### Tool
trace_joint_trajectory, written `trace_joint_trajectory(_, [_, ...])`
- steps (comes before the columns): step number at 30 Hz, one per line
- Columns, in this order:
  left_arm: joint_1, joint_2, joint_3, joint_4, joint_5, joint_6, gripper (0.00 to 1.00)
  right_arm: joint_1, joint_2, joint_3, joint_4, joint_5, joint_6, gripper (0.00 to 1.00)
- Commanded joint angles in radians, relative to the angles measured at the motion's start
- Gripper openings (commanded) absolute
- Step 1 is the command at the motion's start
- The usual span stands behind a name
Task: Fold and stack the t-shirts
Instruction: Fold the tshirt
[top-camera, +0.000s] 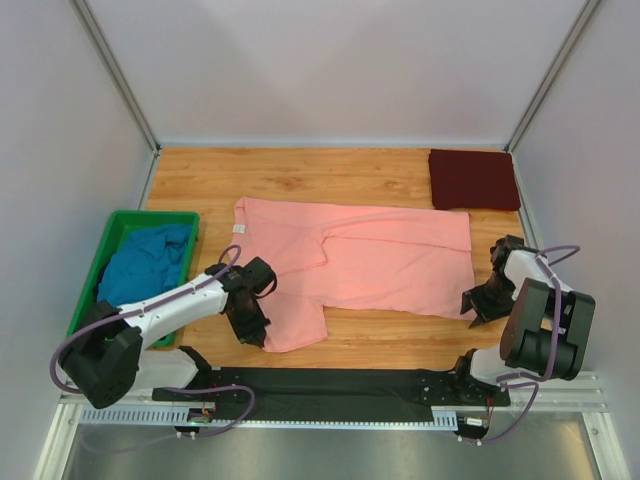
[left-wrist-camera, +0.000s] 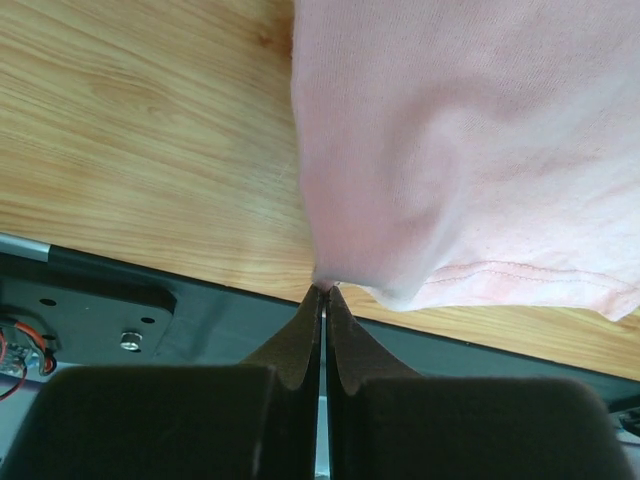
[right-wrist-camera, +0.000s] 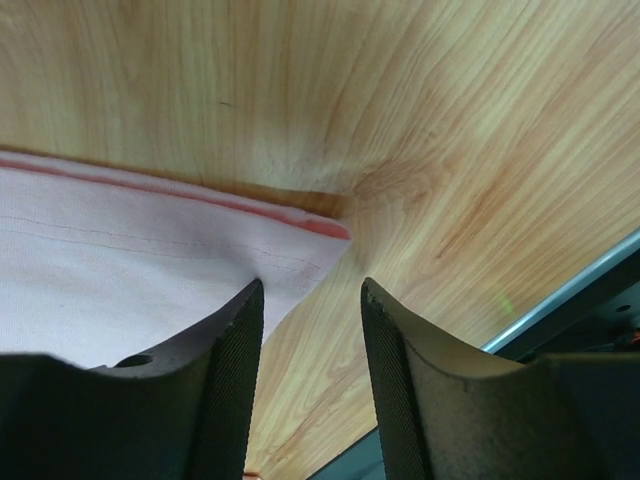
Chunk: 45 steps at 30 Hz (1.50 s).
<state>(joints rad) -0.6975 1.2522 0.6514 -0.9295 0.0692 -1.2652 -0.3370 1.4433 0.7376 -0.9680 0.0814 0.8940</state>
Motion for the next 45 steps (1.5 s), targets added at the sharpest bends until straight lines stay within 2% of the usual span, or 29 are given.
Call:
trace_joint_trajectory(1, [-0.004, -0.030, 0.028, -0.026, -0.025, 0.032, 0.00, -0.004, -0.004, -0.039, 0.090, 0.092, 0.033, 0.45])
trace_joint_trajectory(5, [-0.004, -0.050, 0.039, -0.023, -0.032, 0.035, 0.00, -0.005, 0.000, -0.069, 0.184, 0.115, 0.017, 0.40])
trace_joint_trajectory(8, [-0.004, -0.069, 0.088, -0.043, -0.060, 0.044, 0.00, -0.004, -0.020, -0.075, 0.232, 0.093, -0.003, 0.29])
trace_joint_trajectory(11, [-0.004, -0.088, 0.178, -0.104, -0.130, 0.062, 0.00, -0.004, -0.052, -0.073, 0.223, 0.110, -0.019, 0.07])
trace_joint_trajectory(14, [-0.004, -0.094, 0.215, -0.135, -0.181, 0.078, 0.00, 0.004, -0.069, -0.064, 0.193, 0.124, -0.053, 0.01])
trace_joint_trajectory(20, [0.003, -0.116, 0.260, -0.163, -0.247, 0.078, 0.00, 0.007, -0.104, -0.041, 0.109, 0.118, -0.099, 0.00])
trace_joint_trajectory(29, [0.127, -0.082, 0.310, -0.124, -0.259, 0.162, 0.00, 0.010, -0.058, 0.080, 0.038, 0.089, -0.162, 0.00])
trace_joint_trajectory(34, [0.138, -0.001, 0.427, -0.141, -0.292, 0.225, 0.00, 0.015, -0.043, 0.149, 0.034, 0.037, -0.196, 0.00])
trace_joint_trajectory(40, [0.176, 0.096, 0.530, -0.149, -0.304, 0.266, 0.00, 0.032, 0.005, 0.244, -0.011, 0.044, -0.228, 0.00])
trace_joint_trajectory(45, [0.257, 0.180, 0.612, -0.134, -0.299, 0.340, 0.00, 0.041, 0.052, 0.301, -0.021, 0.017, -0.224, 0.00])
